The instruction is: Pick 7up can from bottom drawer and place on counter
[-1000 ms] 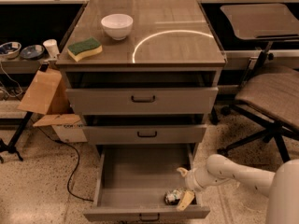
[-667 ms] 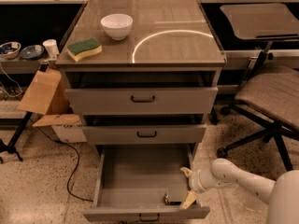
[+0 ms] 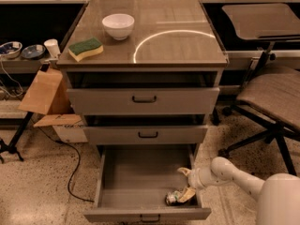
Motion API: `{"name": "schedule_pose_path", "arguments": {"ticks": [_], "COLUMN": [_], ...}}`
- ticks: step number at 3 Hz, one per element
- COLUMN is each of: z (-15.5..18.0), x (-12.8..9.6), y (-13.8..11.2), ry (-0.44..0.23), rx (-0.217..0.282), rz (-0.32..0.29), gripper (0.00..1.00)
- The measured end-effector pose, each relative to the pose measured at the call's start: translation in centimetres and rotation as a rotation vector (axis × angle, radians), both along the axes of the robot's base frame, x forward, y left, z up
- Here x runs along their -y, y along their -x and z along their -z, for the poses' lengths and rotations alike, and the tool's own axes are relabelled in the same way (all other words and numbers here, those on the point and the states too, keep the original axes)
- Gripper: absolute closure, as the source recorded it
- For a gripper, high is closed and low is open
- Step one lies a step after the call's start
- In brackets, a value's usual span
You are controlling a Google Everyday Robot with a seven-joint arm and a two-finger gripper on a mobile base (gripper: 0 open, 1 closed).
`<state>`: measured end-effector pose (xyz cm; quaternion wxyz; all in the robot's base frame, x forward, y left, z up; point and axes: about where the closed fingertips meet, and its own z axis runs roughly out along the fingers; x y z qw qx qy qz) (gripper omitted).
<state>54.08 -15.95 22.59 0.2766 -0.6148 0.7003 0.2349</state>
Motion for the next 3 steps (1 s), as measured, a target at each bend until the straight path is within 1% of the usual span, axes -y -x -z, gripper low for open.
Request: {"name": "schedule_pose_path", "arguments": {"ticks": [1,2,3], "z": [1.7,3.2,4.7], "x": [-0.5,-0.9,-0.7], "y": [-0.8,-1.5,-1.9], "ry": [-0.020,-0.038,-0.053], "rx": [-0.003,-0.019,-0.046], "rz": [-0.026,-0.038,-0.030], "gripper": [0.41,0.41,0.37]}}
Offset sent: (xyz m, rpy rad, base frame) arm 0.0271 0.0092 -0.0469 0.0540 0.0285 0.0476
